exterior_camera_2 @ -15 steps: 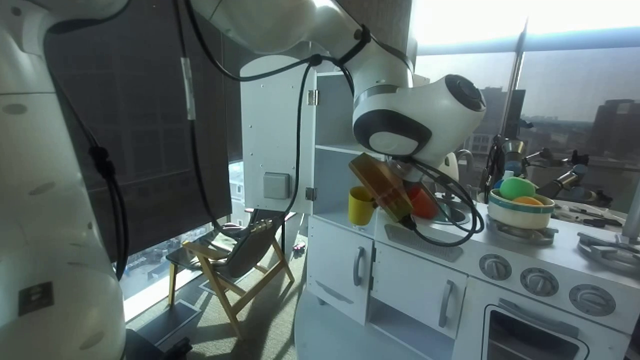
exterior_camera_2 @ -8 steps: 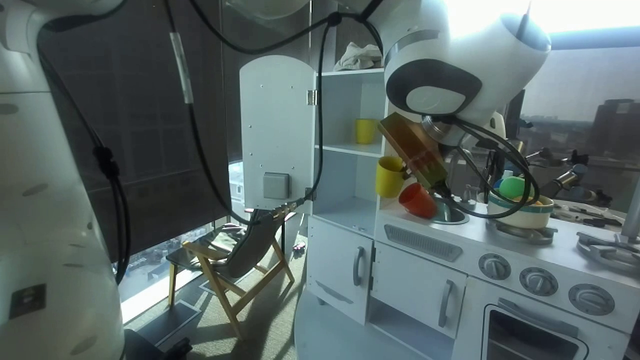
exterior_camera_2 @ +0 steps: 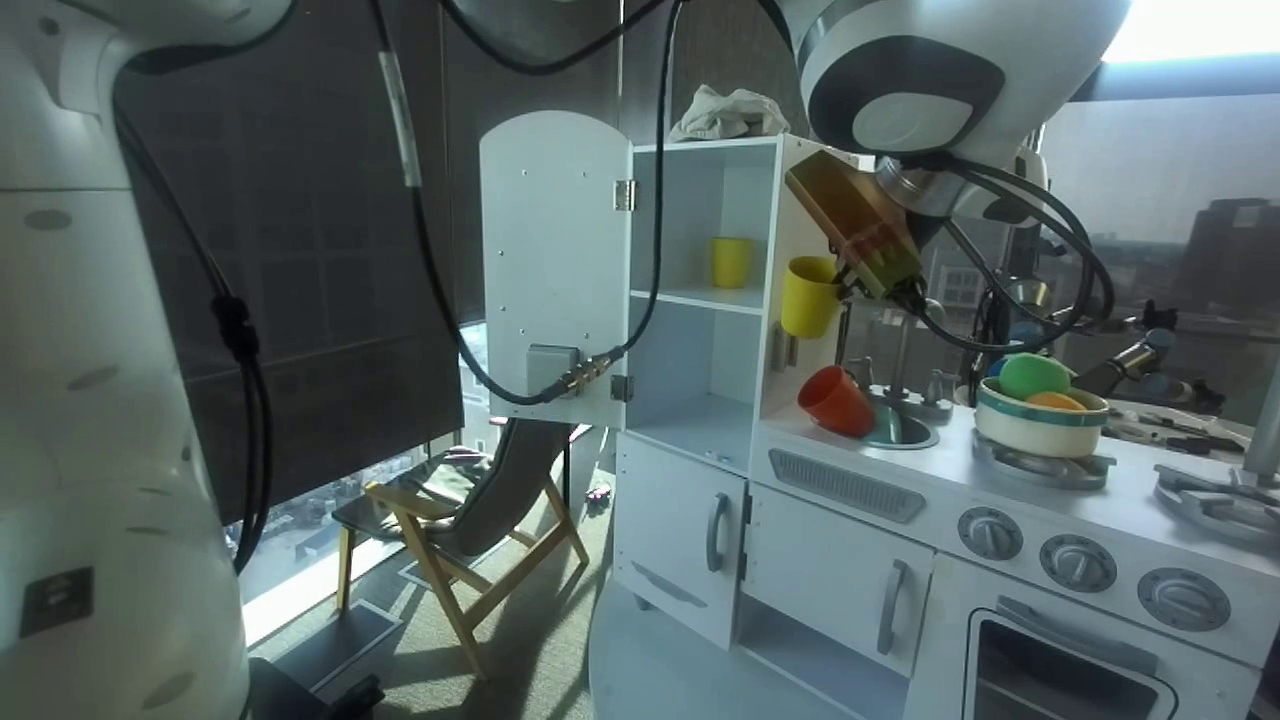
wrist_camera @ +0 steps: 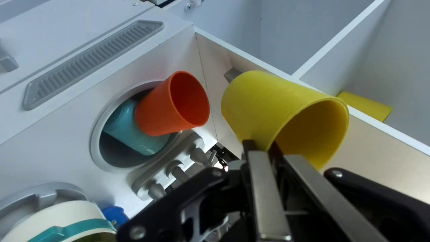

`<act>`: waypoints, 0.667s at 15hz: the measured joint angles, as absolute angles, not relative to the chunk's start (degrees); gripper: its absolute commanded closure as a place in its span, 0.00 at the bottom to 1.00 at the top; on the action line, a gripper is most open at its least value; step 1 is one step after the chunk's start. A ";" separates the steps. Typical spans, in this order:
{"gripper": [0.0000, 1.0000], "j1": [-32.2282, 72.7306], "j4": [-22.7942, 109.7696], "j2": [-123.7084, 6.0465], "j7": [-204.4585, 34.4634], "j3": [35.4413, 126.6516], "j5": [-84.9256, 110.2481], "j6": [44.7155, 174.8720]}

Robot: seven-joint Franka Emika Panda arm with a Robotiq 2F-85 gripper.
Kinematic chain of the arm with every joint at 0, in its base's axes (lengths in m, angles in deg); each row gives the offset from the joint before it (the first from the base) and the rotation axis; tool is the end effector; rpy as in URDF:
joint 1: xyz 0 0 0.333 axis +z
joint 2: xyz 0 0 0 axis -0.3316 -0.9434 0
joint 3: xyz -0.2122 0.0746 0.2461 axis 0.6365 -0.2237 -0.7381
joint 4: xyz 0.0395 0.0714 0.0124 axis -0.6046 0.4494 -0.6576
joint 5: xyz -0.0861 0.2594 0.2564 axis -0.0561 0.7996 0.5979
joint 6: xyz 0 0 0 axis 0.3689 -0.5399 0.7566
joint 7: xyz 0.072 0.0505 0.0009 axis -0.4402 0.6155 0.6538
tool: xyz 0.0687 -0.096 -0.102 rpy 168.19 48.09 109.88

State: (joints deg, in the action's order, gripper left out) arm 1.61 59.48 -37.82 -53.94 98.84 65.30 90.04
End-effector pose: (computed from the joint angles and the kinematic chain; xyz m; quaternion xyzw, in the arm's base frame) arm 0.4761 -0.2971 0.5629 -0.8757 0.2424 -0.2916 0.2991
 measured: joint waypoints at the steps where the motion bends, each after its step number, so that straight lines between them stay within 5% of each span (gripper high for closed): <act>1: 0.88 1.58 57.94 -38.91 -54.68 98.85 65.74 89.70; 10: 0.89 -1.15 42.65 -54.04 -59.93 98.51 70.13 86.40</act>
State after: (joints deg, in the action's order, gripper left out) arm -1.15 42.65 -54.04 -59.93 98.51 70.13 86.40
